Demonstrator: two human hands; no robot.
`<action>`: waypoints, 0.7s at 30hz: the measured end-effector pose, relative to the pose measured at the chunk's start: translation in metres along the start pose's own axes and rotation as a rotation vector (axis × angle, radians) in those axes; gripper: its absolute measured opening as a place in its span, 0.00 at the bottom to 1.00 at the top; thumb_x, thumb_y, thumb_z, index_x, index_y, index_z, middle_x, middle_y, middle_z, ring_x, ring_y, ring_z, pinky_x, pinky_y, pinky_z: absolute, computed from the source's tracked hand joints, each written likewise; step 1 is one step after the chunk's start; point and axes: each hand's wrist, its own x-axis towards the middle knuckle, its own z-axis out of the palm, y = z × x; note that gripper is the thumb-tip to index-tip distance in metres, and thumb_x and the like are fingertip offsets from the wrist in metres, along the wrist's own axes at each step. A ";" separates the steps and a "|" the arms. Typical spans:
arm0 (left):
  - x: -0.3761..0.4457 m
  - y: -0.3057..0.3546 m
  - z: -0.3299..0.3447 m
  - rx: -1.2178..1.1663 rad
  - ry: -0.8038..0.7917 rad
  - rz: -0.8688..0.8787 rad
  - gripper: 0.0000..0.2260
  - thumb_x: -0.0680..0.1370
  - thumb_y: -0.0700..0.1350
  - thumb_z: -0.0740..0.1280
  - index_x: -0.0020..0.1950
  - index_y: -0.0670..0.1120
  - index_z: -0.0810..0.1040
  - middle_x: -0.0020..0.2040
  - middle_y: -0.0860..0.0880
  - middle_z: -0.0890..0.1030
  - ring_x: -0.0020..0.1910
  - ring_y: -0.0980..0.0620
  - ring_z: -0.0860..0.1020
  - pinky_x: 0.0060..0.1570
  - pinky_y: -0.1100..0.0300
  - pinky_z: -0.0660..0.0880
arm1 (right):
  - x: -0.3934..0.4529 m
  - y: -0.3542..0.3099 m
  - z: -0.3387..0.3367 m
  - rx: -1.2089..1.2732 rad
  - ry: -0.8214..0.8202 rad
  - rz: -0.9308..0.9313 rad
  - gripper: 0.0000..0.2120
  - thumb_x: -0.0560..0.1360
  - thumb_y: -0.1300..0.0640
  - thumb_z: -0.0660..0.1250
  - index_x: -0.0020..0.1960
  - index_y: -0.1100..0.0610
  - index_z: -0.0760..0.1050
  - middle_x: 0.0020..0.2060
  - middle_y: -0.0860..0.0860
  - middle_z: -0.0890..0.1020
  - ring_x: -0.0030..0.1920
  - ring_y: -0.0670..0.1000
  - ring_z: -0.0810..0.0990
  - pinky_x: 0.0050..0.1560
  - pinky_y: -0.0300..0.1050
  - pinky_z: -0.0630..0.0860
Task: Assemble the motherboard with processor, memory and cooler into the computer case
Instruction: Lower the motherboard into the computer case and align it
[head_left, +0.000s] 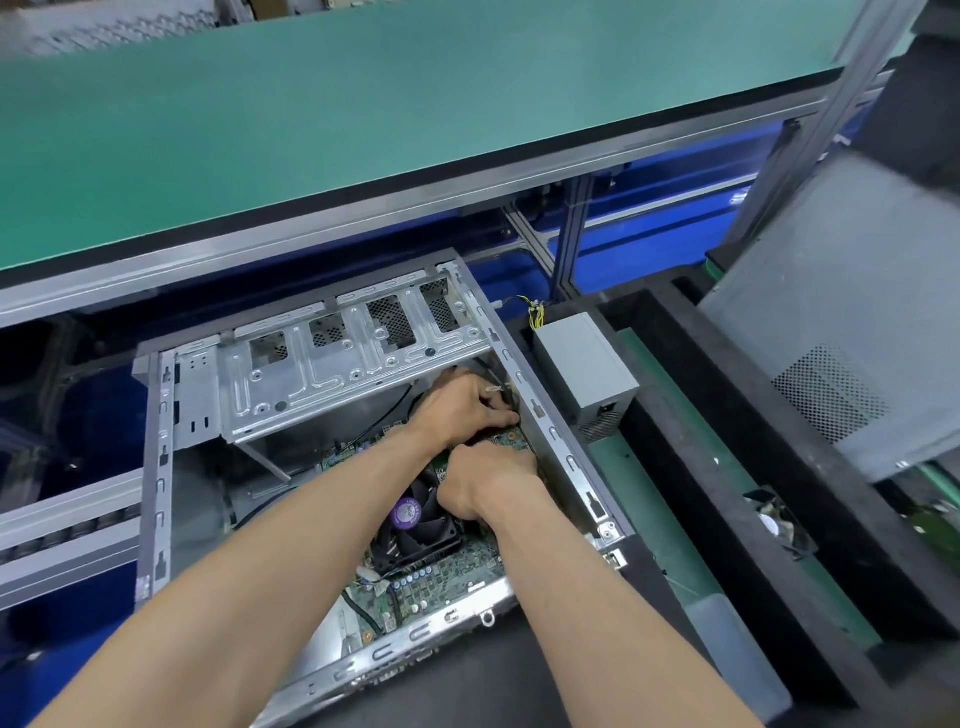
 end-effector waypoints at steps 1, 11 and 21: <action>0.000 0.000 -0.001 0.004 -0.020 -0.004 0.10 0.71 0.56 0.77 0.32 0.56 0.81 0.35 0.59 0.82 0.34 0.61 0.76 0.35 0.64 0.68 | 0.000 0.000 0.000 -0.001 0.000 -0.001 0.16 0.78 0.53 0.59 0.63 0.57 0.76 0.62 0.58 0.80 0.61 0.61 0.78 0.52 0.54 0.67; -0.008 0.018 -0.011 0.060 -0.074 -0.075 0.09 0.72 0.57 0.76 0.39 0.52 0.85 0.40 0.54 0.84 0.40 0.55 0.79 0.41 0.59 0.73 | -0.004 0.003 0.000 -0.044 -0.026 0.010 0.18 0.79 0.54 0.58 0.65 0.57 0.74 0.64 0.58 0.79 0.62 0.61 0.78 0.55 0.55 0.70; -0.102 -0.007 -0.059 -0.037 0.000 -0.034 0.11 0.81 0.44 0.68 0.62 0.54 0.83 0.58 0.55 0.84 0.57 0.58 0.80 0.60 0.61 0.74 | -0.012 -0.003 -0.012 0.040 0.265 -0.098 0.15 0.77 0.55 0.60 0.61 0.56 0.75 0.59 0.57 0.81 0.58 0.61 0.80 0.49 0.52 0.70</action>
